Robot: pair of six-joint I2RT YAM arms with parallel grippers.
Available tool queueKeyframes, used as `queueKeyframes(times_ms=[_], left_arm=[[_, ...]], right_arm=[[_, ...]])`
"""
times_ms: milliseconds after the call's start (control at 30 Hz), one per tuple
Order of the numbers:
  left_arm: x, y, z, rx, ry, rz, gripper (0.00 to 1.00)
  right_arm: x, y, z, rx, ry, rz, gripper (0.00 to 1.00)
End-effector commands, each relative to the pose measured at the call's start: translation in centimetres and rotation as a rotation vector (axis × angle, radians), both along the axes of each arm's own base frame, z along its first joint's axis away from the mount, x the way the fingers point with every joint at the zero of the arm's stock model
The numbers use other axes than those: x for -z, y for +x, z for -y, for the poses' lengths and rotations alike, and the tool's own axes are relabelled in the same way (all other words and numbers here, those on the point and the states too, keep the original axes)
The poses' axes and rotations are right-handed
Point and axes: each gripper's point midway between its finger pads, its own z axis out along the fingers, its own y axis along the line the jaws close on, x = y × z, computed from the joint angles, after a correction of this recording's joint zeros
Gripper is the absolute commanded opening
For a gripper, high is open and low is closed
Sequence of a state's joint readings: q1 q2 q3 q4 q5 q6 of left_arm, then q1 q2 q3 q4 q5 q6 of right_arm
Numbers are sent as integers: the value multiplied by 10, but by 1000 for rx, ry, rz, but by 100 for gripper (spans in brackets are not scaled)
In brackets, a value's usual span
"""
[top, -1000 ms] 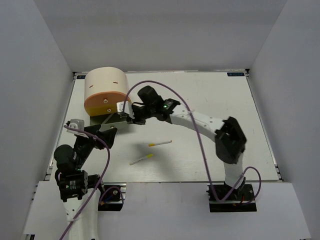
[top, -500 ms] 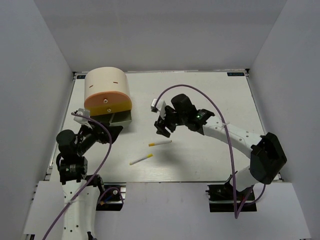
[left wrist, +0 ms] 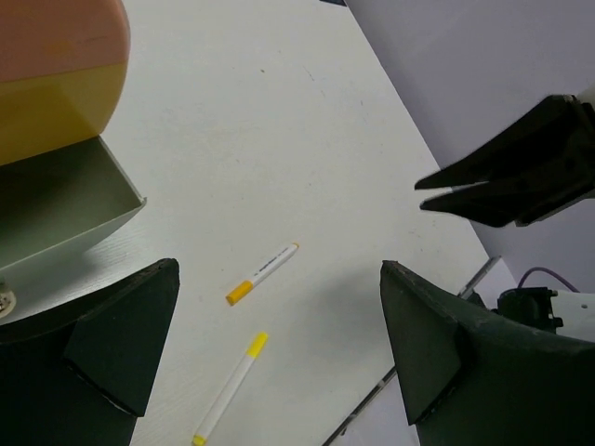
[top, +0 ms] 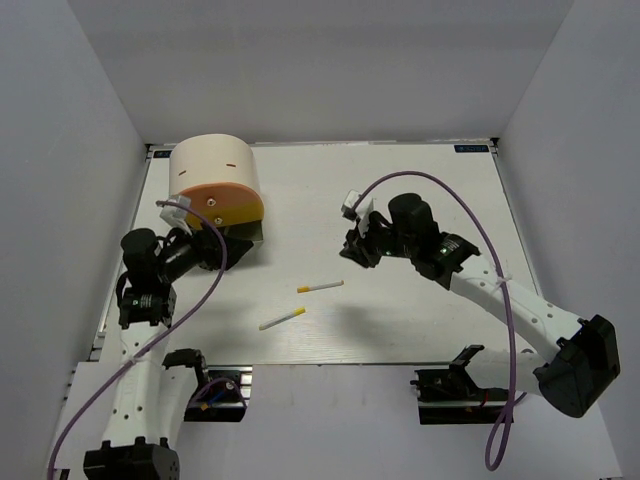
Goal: Sort the stationery into containers
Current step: Pick up the pen from the center of the board.
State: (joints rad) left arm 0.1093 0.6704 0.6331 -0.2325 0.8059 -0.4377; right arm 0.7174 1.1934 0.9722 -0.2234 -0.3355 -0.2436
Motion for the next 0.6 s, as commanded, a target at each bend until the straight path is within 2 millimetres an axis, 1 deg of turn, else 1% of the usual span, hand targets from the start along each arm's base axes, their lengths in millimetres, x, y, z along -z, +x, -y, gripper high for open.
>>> queueKeyframes(times_ms=[0, 33, 67, 100, 133, 167, 200, 233, 267, 300, 333, 367, 400, 433, 467, 500, 533, 567], left_arm=[[-13, 9, 12, 49, 18, 26, 99], [-7, 12, 16, 56, 21, 2, 99], [-5, 14, 26, 76, 48, 6, 99], [5, 20, 33, 91, 55, -45, 99], [14, 20, 41, 112, 80, -72, 99], [24, 17, 57, 142, 119, -97, 99], [30, 18, 65, 159, 162, -102, 99], [54, 22, 67, 134, 227, -174, 99], [64, 19, 74, 146, 268, -198, 99], [70, 9, 91, 197, 310, -206, 99], [83, 9, 90, 175, 367, -223, 99], [93, 5, 94, 182, 407, -260, 99], [96, -5, 104, 212, 439, -261, 99], [101, -4, 99, 171, 486, -264, 99], [109, -9, 96, 165, 533, -292, 99], [110, -16, 100, 175, 567, -289, 99], [117, -16, 93, 141, 617, -299, 99], [123, -23, 89, 144, 653, -318, 99]], right_arm=[[-15, 2, 3, 20, 58, 13, 22], [-15, 3, 4, 23, 59, 14, 14], [-16, 5, 4, 30, 61, 16, 8], [-15, 5, 5, 33, 59, 12, 8], [-14, 7, 6, 37, 56, 12, 8], [-15, 9, 7, 45, 55, 13, 9], [-15, 10, 8, 50, 54, 18, 13], [-15, 11, 10, 54, 53, 21, 13], [-14, 12, 11, 62, 47, 19, 15], [-15, 15, 14, 75, 45, 28, 16], [-15, 16, 16, 83, 46, 31, 18], [-17, 19, 20, 99, 46, 38, 20], [-17, 20, 21, 105, 44, 40, 23], [-16, 22, 24, 115, 40, 38, 27], [-17, 25, 27, 128, 40, 38, 28], [-16, 27, 29, 137, 38, 38, 31], [-16, 30, 33, 152, 36, 35, 40], [-17, 31, 34, 158, 37, 40, 45]])
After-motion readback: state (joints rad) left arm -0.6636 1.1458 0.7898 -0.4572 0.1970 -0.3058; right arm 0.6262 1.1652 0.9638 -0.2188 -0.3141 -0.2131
